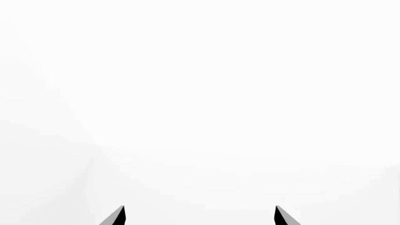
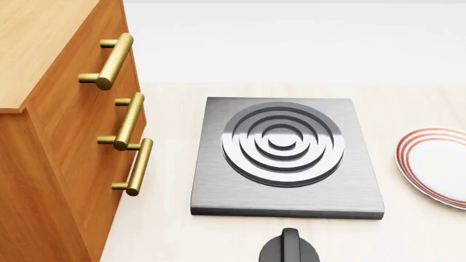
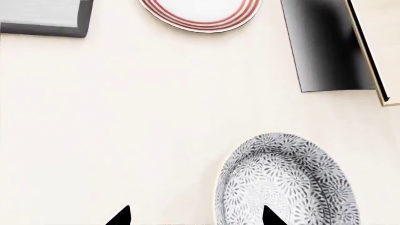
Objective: Put the bowl on the stove.
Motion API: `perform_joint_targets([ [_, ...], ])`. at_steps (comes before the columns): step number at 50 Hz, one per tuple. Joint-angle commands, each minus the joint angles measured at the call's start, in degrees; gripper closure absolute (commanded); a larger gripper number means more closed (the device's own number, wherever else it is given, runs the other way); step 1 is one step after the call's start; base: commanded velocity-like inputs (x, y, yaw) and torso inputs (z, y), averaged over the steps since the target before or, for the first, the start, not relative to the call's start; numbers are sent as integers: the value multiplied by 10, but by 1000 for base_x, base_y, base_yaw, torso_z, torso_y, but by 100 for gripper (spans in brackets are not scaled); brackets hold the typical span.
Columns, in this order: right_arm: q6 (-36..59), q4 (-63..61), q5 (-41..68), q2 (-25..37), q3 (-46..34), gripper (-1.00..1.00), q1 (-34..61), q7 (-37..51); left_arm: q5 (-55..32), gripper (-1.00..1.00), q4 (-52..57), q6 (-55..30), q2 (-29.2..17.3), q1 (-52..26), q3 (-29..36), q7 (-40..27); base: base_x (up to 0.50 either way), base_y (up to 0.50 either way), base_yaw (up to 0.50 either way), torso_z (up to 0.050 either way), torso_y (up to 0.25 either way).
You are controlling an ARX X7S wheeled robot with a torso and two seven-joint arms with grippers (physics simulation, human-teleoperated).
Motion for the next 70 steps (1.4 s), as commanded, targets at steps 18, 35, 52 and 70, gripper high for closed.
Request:
perform_joint_targets([
  [18, -93, 1, -81, -49, 20, -100, -92, -12, 17, -100, 0, 14, 9, -2, -14, 5, 0, 0, 0, 0, 0],
  [35, -108, 0, -97, -66, 27, -100, -128, -12, 14, -100, 0, 14, 6, -5, -14, 3, 0, 0, 0, 0, 0],
  [52, -126, 18, -114, -86, -10, -100, -114, -3, 18, -100, -2, 14, 5, -10, -3, 2, 0, 0, 0, 0, 0],
  [70, -147, 59, -139, -116, -75, -100, -57, 0, 18, -100, 0, 12, 3, -10, -5, 2, 0, 0, 0, 0, 0],
])
